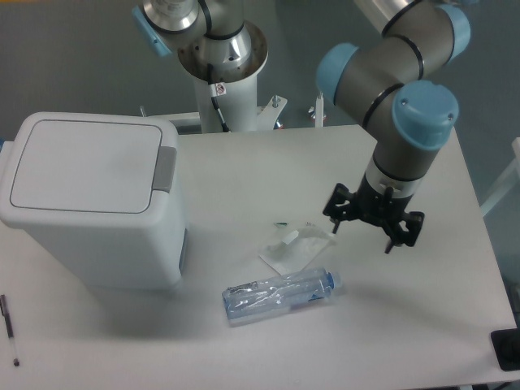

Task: Open the trash can
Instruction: 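Move the gripper across the table toward the trash can lid's grey edge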

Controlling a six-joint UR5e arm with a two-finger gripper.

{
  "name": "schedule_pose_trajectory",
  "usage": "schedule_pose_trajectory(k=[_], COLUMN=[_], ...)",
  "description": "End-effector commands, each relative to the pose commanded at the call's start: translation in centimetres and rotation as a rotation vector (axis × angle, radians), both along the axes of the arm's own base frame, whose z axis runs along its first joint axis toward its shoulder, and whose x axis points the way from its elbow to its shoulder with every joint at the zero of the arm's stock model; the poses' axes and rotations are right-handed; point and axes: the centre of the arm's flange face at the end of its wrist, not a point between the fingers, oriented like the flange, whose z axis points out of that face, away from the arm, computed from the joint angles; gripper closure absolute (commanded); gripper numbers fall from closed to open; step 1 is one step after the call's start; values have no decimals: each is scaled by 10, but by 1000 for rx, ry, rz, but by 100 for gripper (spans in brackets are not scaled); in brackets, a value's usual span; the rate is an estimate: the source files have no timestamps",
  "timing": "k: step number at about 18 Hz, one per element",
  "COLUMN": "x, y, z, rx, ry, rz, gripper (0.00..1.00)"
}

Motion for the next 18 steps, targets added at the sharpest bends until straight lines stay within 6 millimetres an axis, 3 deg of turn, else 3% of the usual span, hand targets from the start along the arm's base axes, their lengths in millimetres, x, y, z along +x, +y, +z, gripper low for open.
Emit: schedule_pose_trajectory(k=[4, 7, 11, 13, 18], x=[33, 54, 66, 82, 123], y=[30, 45, 51, 53, 62], z=[29, 35, 69, 88, 104], rx=[-28, -39, 20, 37, 57], ry=[-66, -92, -153, -167, -210], rz=[86, 99, 127, 115, 90], gripper=[0, 0, 0, 0, 0])
